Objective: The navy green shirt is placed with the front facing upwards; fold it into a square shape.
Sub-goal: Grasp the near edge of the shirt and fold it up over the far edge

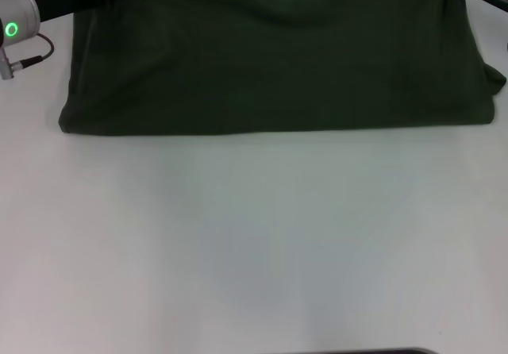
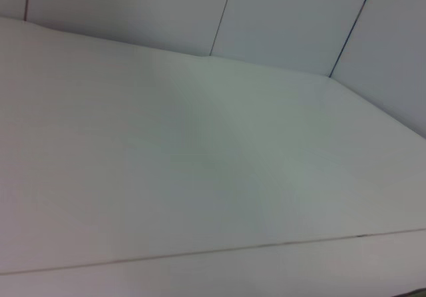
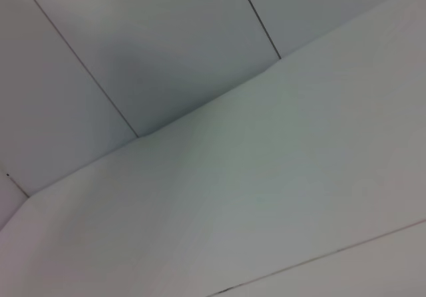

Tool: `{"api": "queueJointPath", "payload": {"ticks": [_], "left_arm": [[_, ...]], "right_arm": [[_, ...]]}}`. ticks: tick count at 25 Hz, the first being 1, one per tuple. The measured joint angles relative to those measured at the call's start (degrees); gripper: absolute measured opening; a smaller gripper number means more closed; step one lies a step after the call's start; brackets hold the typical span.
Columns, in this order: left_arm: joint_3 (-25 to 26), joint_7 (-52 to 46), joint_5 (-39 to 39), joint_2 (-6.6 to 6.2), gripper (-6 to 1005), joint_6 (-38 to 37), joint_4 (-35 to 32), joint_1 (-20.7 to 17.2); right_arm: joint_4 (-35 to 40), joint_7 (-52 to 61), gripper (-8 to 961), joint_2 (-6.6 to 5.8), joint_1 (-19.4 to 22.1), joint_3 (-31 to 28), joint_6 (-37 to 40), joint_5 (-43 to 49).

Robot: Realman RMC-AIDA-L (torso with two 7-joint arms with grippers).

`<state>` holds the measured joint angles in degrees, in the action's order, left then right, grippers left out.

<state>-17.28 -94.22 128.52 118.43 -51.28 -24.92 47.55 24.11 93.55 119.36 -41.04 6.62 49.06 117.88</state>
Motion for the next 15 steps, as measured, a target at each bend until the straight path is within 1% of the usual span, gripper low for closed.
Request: {"api": "queueJointPath", "payload": {"ticks": [11, 14, 15], "left_arm": [[-0.14, 0.02, -1.35, -0.14, 37, 1.49, -0.05, 0.06], [-0.14, 0.02, -1.50, 0.16, 38, 2.63, -0.05, 0.16], [-0.13, 0.02, -1.60, 0.49, 38, 3.34, -0.17, 0.18]], "right_arm": [[-0.03, -0.72, 19, -0.12, -0.30, 0.06, -0.43, -0.87], [-0.06, -1.19, 19, -0.10, -0.37, 0.06, -0.88, -0.90], [-0.14, -1.24, 20, -0.09, -0.39, 0.06, -1.16, -0.90]]}}
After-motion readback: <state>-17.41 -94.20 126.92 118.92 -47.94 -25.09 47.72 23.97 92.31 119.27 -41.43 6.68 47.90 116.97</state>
